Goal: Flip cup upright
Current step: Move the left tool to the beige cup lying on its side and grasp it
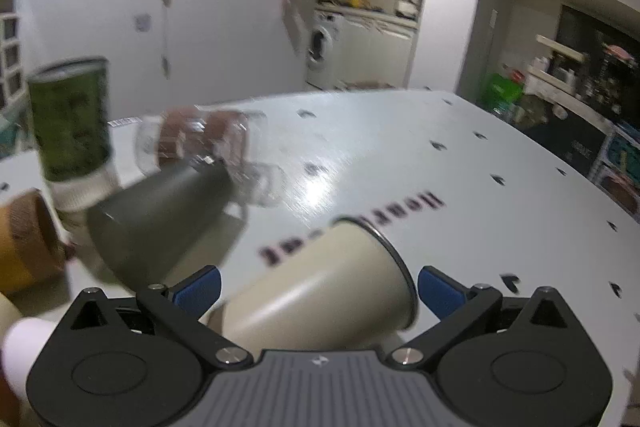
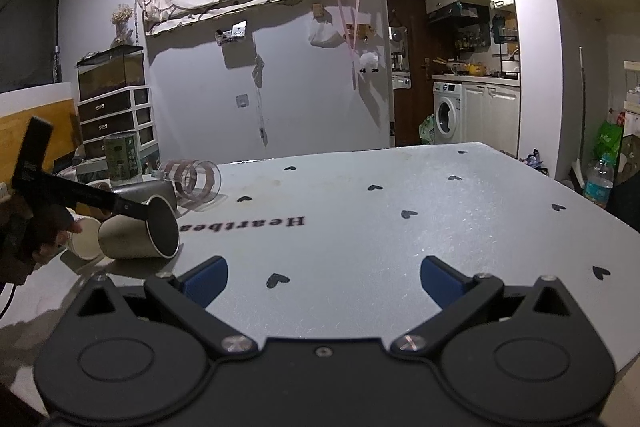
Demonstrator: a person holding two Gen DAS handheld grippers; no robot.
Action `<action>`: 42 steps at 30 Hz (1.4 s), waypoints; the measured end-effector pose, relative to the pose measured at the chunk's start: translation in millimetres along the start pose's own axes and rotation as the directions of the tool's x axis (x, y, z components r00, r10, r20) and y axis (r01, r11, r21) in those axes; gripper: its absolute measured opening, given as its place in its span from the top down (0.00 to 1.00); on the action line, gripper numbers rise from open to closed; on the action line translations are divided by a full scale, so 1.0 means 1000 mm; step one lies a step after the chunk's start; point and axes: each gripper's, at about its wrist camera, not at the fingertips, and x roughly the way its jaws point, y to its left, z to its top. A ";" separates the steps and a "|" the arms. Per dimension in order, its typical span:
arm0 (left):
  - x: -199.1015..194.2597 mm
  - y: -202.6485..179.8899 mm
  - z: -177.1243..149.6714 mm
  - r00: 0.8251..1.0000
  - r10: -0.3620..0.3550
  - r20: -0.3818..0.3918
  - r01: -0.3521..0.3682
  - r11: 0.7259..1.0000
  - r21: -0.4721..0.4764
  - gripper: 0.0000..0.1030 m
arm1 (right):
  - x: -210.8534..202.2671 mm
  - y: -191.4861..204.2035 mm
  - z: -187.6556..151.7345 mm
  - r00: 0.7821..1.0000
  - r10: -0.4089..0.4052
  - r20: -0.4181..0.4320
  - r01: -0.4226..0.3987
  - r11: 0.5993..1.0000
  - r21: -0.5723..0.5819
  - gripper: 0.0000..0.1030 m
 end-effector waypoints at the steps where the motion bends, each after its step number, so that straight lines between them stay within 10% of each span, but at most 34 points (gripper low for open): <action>1: 0.000 -0.002 -0.001 1.000 0.002 -0.008 -0.002 1.000 0.021 0.00 | 0.000 0.000 0.000 1.000 0.000 -0.001 0.000 1.000 0.000 0.00; 11: -0.021 -0.042 -0.022 0.989 -0.008 -0.148 0.053 0.952 0.302 0.00 | 0.004 -0.004 0.001 1.000 0.011 -0.014 -0.011 1.000 0.017 0.00; 20: -0.044 -0.089 -0.062 0.969 0.148 -0.197 0.012 0.770 0.638 0.00 | 0.005 -0.003 -0.004 1.000 0.023 -0.022 -0.022 0.999 0.024 0.00; 37: -0.075 -0.107 -0.053 0.981 0.106 -0.160 0.032 0.733 0.680 0.00 | 0.009 0.003 -0.007 0.999 0.036 -0.033 -0.035 0.999 0.028 0.00; 42: -0.085 -0.110 -0.061 0.968 0.162 -0.191 0.045 0.638 0.769 0.00 | 0.008 0.001 -0.008 0.999 0.035 -0.032 -0.034 0.999 0.033 0.00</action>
